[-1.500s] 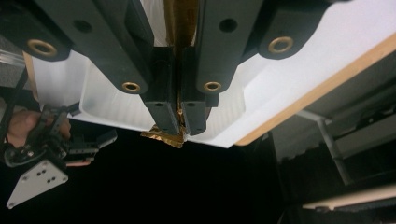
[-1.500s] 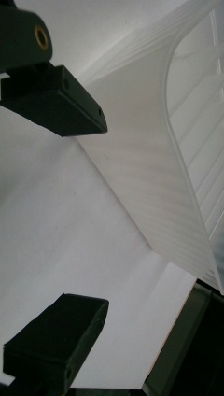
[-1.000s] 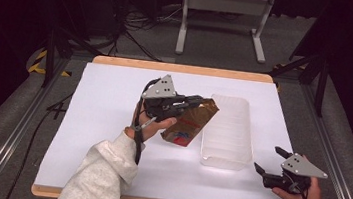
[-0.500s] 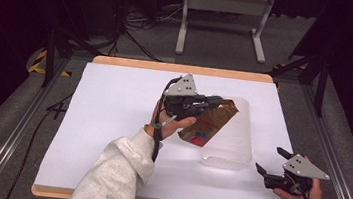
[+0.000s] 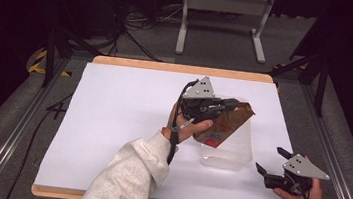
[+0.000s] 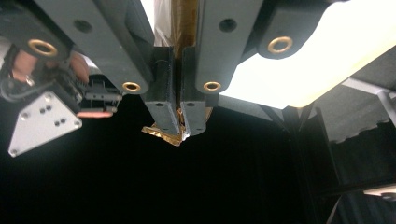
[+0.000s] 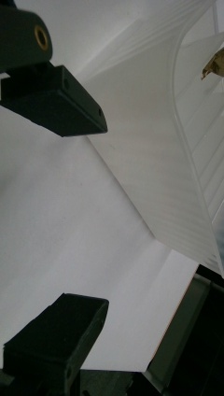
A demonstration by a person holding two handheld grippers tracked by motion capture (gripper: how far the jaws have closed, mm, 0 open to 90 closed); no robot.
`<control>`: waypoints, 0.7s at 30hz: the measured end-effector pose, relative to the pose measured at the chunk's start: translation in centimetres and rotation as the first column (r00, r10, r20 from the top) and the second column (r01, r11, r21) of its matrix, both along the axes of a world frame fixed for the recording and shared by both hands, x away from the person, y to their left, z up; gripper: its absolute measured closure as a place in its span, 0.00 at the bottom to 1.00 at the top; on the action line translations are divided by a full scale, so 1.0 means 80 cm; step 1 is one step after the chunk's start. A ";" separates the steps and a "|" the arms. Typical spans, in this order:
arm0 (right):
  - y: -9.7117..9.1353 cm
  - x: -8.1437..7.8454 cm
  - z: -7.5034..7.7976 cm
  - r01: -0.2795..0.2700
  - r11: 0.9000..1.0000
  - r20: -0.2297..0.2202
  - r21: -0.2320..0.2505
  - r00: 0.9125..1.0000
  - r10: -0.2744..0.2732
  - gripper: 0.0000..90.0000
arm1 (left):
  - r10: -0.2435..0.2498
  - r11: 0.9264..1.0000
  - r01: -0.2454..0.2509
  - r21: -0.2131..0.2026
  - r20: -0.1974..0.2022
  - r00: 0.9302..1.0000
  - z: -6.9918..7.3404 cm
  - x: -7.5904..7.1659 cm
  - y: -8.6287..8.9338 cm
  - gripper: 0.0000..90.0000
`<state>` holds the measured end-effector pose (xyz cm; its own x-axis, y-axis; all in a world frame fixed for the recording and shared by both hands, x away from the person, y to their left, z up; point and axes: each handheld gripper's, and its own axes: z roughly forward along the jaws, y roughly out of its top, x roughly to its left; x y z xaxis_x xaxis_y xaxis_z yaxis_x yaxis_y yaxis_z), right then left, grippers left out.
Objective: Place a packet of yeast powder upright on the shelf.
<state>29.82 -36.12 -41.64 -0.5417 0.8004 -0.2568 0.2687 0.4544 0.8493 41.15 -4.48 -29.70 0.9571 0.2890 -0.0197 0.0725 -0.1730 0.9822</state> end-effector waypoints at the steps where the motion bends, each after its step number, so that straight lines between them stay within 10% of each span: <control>1: 0.000 0.000 0.000 0.000 1.000 0.000 0.000 1.000 0.000 0.16 | 0.000 1.000 0.000 0.000 0.000 1.000 0.000 0.000 0.000 0.96; 21: 0.000 0.000 -0.001 -0.005 1.000 -0.003 -0.001 1.000 0.005 0.15 | -0.051 0.998 0.047 -0.050 -0.076 0.996 -0.040 0.000 -0.046 0.96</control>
